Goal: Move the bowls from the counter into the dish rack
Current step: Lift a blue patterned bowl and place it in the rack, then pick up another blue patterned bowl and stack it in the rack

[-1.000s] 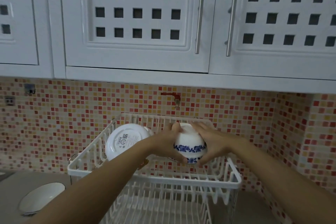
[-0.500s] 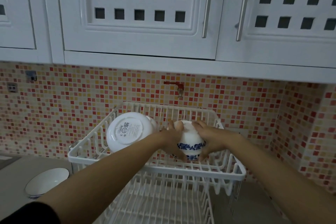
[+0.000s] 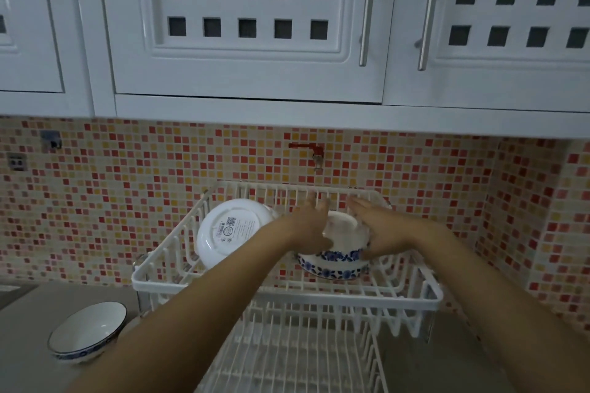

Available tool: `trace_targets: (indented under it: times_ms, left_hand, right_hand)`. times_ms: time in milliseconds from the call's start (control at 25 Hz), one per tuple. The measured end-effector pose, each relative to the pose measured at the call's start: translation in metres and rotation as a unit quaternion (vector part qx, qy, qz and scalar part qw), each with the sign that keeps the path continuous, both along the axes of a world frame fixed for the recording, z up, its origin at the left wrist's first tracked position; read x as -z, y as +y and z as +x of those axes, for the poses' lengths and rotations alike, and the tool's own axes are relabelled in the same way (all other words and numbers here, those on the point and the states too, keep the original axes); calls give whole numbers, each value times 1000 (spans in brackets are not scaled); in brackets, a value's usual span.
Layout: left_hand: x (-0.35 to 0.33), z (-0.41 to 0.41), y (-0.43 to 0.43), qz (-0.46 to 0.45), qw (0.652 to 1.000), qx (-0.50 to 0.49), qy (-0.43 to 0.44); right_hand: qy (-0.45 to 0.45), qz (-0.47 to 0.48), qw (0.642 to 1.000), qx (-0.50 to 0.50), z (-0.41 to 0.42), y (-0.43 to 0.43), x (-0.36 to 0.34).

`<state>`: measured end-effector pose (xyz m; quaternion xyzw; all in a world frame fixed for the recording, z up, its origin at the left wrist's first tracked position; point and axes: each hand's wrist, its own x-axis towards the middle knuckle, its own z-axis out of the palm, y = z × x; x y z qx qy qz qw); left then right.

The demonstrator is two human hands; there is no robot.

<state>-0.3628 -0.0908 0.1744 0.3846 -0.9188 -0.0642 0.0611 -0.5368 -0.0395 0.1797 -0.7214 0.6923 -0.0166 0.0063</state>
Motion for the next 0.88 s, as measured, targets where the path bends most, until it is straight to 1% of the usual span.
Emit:
trace_targets:
  times_ms: [80, 160, 240, 320, 520, 640, 760, 880]
  left_hand:
    - [-12, 24, 8, -24, 996, 4, 87]
    - [-18, 59, 9, -35, 987, -16, 159]
    - [-18, 103, 1, -49, 980, -46, 189]
    - [-14, 154, -14, -48, 975, -81, 199]
    - [1, 287, -47, -36, 964, -192, 179]
    - [12, 363, -67, -40, 956, -246, 153]
    - [34, 419, -92, -15, 956, -270, 117]
    - [78, 466, -132, 33, 954, -288, 80]
  right_hand:
    - [-33, -85, 996, 12, 23, 16, -4]
    - [-59, -170, 983, 25, 61, 26, -3]
    - [-71, -215, 974, 19, 112, 25, 3]
    - [-92, -227, 969, -1, 168, 13, 8]
    - [-141, -233, 961, -44, 307, -35, 24]
    - [-136, -232, 963, -34, 381, -70, 37]
    - [-129, -198, 971, -28, 432, -112, 62]
    - [-141, -121, 982, -18, 473, -166, 106]
